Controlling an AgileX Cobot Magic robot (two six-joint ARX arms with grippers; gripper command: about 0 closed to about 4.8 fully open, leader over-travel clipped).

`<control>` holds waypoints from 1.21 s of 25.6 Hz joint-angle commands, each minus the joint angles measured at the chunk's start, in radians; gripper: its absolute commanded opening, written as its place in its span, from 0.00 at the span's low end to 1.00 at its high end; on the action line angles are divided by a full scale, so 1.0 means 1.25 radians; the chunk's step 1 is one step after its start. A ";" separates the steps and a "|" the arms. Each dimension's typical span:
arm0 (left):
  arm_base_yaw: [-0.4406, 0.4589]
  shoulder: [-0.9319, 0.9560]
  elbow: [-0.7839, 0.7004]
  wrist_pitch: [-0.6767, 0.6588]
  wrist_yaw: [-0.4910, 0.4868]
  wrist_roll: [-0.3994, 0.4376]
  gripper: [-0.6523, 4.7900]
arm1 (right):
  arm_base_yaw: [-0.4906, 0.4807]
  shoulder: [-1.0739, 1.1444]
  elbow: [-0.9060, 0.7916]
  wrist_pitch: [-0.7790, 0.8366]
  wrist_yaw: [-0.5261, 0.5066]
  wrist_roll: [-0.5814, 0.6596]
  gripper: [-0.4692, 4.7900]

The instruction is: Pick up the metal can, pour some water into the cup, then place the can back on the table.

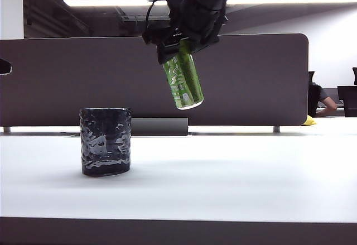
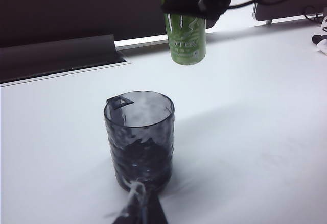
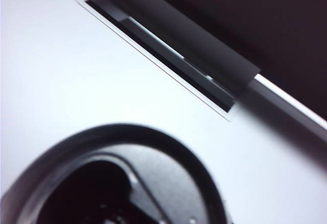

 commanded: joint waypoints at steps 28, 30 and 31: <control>0.139 0.001 0.001 0.011 0.001 0.000 0.11 | -0.072 -0.092 -0.226 0.148 -0.129 0.185 0.61; 0.139 0.001 0.001 0.011 0.001 0.000 0.11 | -0.075 -0.113 -0.261 0.173 -0.131 0.193 0.61; 0.139 0.001 0.001 0.011 0.001 0.000 0.11 | -0.081 -0.126 -0.281 0.186 -0.132 0.201 0.61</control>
